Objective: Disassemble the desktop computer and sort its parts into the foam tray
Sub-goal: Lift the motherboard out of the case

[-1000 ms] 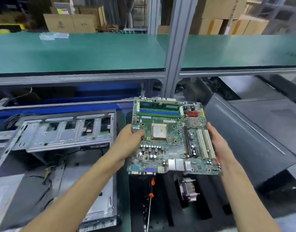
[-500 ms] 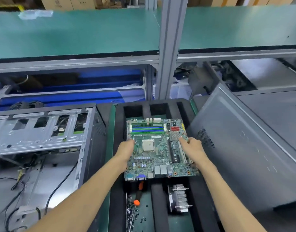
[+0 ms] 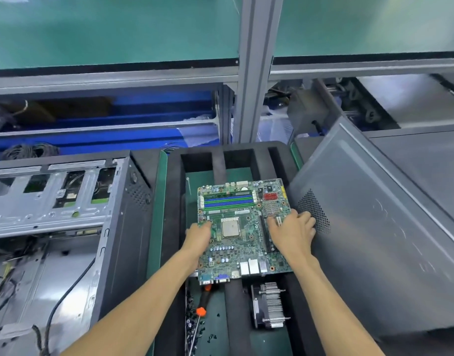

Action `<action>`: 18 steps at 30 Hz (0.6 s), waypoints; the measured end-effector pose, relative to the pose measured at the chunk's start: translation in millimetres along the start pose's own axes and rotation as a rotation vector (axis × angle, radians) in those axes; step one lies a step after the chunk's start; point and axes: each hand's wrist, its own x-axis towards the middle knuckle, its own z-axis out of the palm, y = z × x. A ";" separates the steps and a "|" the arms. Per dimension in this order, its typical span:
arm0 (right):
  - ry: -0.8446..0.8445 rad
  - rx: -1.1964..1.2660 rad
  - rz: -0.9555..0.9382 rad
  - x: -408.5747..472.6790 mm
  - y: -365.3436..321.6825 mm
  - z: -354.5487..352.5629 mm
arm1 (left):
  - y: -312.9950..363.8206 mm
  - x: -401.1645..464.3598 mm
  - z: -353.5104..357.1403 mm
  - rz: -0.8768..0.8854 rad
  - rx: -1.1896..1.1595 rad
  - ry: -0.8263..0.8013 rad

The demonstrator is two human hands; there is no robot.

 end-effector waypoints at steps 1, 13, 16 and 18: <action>0.001 -0.010 -0.002 0.0 -0.2 -0.1 | 1.8 -0.4 -1.6 -0.009 -0.001 -0.008; 0.101 0.144 -0.148 -14.4 -26.0 -23.7 | 43.7 -49.4 -24.6 0.211 0.345 0.136; 0.133 0.335 -0.312 -32.3 -63.4 -34.2 | 58.3 -75.3 -45.8 0.373 0.352 0.110; 0.077 0.479 -0.393 -51.0 -94.8 -39.1 | 67.0 -93.5 -65.6 0.471 0.334 0.127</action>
